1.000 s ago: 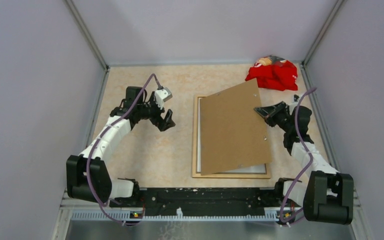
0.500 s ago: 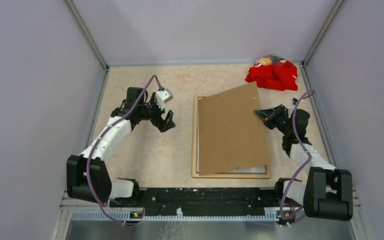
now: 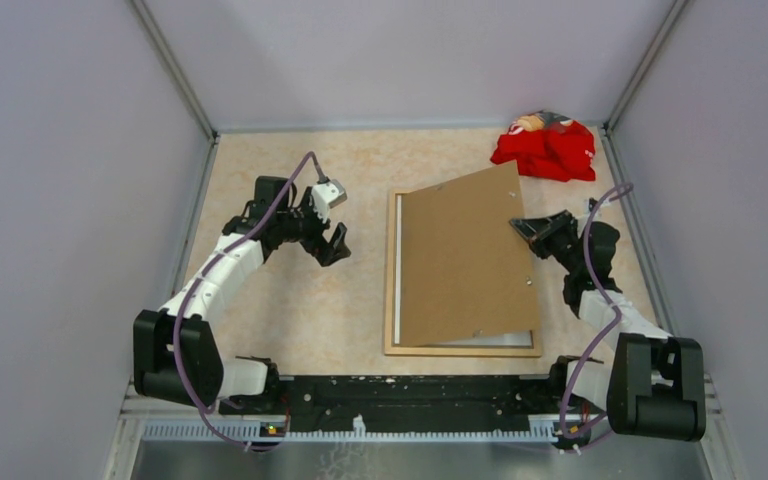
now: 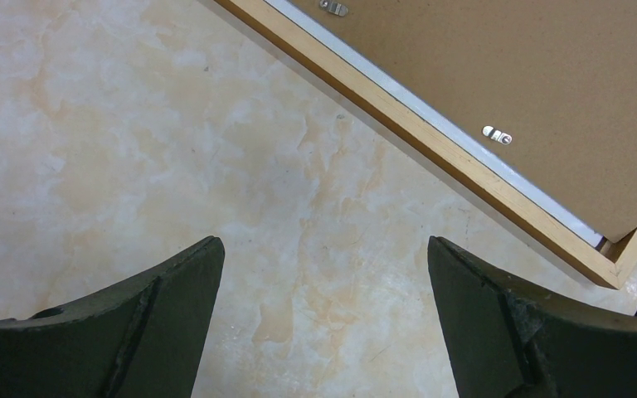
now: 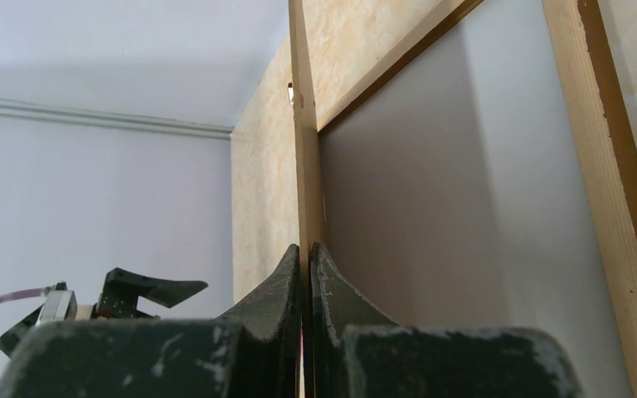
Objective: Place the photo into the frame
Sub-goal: Turn over the photo frame item on the photo frame.
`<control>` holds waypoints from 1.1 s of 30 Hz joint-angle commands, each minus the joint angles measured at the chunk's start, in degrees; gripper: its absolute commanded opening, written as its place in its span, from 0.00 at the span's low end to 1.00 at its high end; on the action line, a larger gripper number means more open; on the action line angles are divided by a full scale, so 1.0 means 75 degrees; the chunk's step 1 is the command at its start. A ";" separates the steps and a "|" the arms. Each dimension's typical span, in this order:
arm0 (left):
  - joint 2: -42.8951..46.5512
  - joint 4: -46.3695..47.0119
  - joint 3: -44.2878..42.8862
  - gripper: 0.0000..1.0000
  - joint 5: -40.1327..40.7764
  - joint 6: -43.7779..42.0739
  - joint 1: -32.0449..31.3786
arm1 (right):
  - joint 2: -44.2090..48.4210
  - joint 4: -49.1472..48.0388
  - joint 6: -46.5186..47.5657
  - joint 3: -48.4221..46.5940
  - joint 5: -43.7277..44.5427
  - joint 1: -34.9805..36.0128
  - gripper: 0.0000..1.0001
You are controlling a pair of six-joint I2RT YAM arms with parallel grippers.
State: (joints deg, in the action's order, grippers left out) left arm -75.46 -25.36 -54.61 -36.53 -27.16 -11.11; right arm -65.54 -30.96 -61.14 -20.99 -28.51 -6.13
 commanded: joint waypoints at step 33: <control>0.0182 -0.0171 -0.0066 0.98 0.0082 -0.0180 -0.0065 | -0.0776 -0.1435 0.0438 0.0385 0.0871 0.1463 0.00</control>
State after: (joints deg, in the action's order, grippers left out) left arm -75.46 -26.59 -54.61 -36.27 -27.64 -11.33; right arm -70.89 -38.52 -60.49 -18.28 -23.09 3.09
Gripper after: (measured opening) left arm 0.986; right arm 0.017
